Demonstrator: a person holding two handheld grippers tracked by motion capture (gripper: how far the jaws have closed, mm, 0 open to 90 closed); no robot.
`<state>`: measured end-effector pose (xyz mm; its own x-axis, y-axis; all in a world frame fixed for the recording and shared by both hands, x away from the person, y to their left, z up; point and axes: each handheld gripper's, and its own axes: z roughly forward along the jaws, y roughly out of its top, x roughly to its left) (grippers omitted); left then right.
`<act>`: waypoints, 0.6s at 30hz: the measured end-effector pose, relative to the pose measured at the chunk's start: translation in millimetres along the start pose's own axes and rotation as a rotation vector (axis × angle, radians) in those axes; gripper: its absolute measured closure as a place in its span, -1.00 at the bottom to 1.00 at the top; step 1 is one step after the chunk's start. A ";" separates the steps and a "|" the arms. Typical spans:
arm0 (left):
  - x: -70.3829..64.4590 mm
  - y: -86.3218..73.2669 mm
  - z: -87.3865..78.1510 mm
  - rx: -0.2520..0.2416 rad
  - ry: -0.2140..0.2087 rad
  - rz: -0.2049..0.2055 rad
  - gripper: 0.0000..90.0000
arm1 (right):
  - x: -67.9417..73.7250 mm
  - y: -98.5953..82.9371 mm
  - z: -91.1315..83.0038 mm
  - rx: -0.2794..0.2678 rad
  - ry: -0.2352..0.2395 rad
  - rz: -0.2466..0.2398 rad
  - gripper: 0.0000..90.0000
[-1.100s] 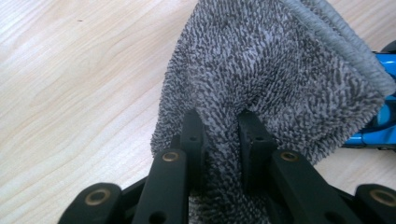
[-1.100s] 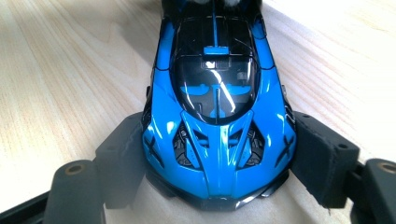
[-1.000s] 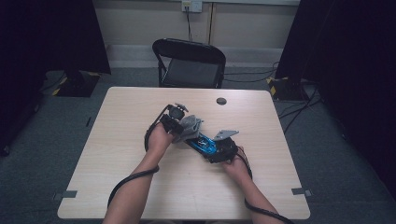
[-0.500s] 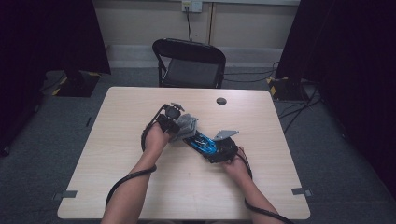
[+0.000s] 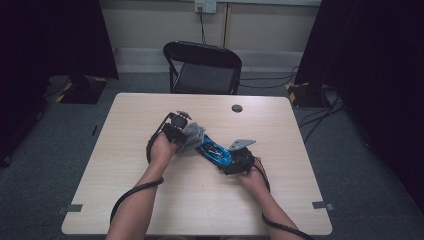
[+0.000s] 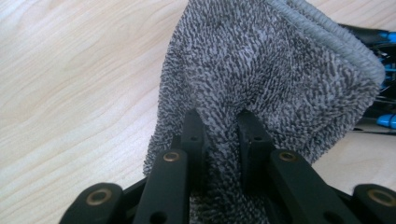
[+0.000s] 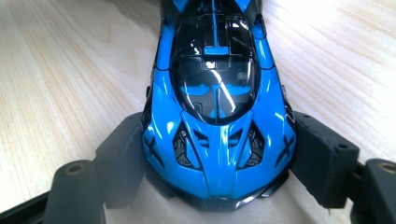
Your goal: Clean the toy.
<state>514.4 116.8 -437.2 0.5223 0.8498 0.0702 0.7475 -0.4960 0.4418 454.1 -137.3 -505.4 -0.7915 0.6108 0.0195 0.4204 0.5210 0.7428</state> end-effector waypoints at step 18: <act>37.7 -27.5 -15.7 -0.032 -0.020 -0.101 0.69 | 0.0 0.0 0.0 0.000 -0.001 0.000 -0.43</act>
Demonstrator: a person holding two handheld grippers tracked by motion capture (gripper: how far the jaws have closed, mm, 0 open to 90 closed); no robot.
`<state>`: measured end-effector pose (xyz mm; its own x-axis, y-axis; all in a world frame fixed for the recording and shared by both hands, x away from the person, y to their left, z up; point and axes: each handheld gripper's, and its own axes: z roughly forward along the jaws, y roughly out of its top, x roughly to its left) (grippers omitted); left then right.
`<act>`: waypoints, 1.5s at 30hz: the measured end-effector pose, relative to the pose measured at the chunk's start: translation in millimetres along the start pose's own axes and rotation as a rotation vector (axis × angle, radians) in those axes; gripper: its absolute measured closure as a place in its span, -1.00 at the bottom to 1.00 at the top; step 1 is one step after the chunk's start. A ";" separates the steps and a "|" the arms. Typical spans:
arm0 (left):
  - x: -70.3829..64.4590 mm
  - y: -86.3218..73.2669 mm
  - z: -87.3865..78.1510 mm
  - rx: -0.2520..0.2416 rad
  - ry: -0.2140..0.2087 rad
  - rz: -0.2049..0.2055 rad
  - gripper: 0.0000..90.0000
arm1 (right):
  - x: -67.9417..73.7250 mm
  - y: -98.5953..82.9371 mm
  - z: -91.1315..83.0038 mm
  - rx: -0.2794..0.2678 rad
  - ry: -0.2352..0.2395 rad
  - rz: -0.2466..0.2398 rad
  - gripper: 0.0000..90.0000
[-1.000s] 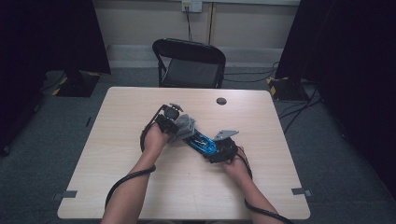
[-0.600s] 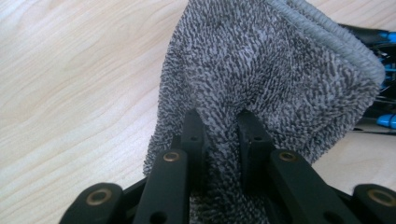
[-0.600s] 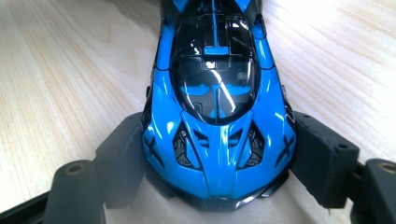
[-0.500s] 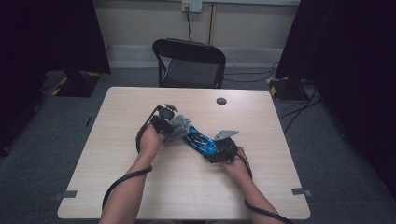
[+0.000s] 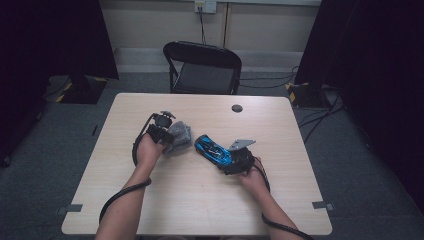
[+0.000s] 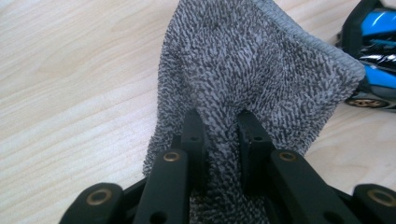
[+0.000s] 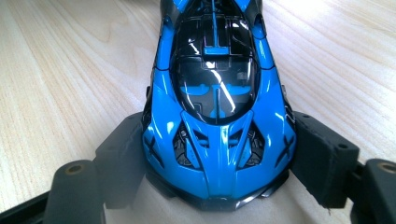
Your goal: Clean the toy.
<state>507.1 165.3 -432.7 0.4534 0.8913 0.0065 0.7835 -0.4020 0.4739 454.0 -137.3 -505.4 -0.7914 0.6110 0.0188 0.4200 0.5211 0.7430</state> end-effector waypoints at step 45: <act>-146.4 17.5 2.7 -0.059 -0.137 0.371 0.68 | 0.2 0.0 0.0 0.000 -0.001 0.000 -0.43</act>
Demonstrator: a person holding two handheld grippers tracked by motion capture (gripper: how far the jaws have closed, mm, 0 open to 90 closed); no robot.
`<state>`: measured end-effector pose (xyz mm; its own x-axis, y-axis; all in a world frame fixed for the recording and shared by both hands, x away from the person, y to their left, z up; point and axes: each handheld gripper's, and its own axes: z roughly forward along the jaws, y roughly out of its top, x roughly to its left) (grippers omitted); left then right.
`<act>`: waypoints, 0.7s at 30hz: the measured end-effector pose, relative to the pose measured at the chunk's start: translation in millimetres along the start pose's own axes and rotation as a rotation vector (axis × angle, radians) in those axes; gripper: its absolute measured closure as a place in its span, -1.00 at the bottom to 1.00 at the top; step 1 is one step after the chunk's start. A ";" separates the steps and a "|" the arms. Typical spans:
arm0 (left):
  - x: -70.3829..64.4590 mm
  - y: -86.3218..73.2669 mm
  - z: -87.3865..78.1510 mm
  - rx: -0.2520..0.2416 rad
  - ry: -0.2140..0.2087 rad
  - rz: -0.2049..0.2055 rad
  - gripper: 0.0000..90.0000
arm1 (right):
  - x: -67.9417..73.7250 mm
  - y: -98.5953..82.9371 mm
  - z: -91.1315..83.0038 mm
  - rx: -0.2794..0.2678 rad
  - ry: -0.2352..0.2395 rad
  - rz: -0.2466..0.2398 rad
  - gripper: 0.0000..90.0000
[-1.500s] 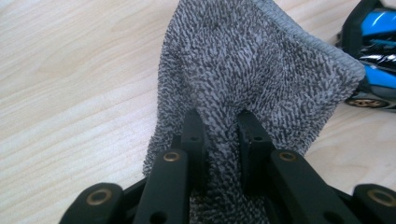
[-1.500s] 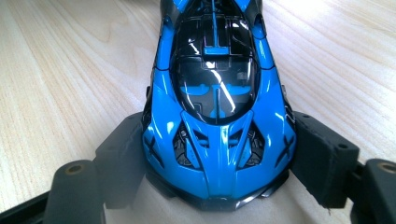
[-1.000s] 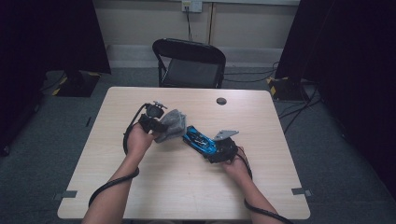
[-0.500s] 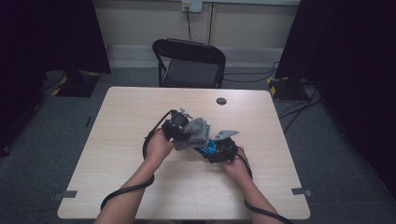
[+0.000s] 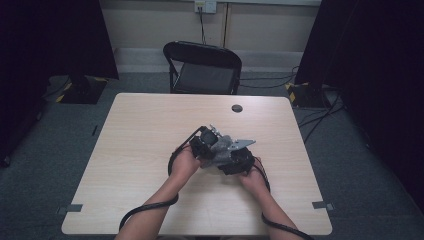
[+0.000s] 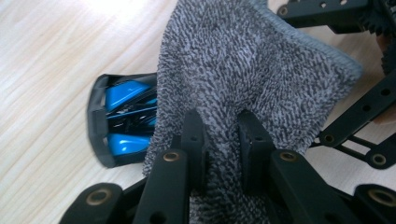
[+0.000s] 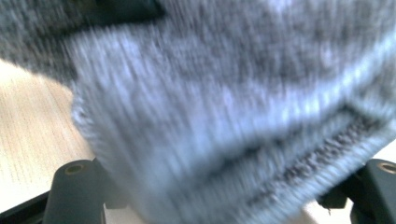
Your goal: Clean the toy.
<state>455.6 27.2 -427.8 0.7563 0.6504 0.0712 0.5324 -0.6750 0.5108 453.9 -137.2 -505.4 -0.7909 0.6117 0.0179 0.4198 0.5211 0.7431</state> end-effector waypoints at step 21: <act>3.5 -2.0 5.2 0.030 0.056 0.022 0.68 | 0.5 -0.1 -0.2 0.000 -0.003 0.003 -0.43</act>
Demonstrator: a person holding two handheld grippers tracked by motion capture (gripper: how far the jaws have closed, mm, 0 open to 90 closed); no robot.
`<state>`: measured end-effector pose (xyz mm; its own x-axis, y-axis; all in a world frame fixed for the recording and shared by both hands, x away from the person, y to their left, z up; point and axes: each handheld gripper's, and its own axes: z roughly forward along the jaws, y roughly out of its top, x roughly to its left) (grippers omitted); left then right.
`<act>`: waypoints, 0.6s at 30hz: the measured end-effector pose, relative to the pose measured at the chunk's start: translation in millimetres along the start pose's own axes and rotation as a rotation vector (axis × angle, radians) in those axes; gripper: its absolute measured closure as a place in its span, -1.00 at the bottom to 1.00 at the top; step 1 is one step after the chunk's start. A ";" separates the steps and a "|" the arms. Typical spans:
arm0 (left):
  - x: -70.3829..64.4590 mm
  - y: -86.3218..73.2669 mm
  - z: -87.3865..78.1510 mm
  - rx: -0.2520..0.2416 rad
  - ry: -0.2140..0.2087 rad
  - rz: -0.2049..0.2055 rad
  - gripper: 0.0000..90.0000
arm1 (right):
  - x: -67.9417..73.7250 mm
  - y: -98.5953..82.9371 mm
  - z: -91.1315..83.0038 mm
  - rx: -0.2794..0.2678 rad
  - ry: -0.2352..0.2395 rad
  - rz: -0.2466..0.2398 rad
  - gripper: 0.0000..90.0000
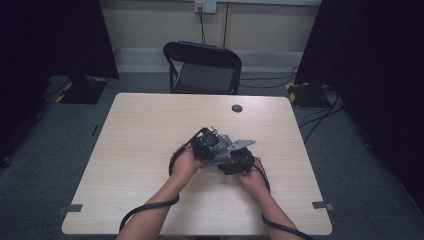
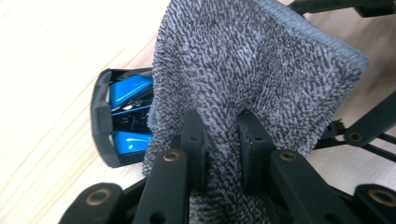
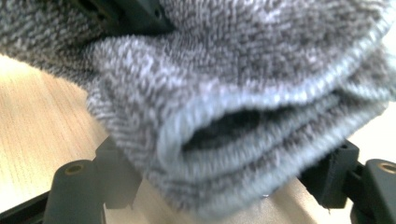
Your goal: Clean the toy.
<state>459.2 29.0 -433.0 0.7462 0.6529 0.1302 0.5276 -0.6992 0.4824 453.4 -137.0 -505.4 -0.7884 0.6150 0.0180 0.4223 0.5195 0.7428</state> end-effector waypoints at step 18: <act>19.9 -4.7 -1.4 0.016 0.030 -0.055 0.68 | 0.4 -0.1 -0.1 0.001 0.000 0.002 -0.43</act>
<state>471.0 45.7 -431.5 0.7034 0.6988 0.1303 0.5741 -0.6666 0.4755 453.0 -136.9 -505.3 -0.7873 0.6163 0.0196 0.4243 0.5185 0.7424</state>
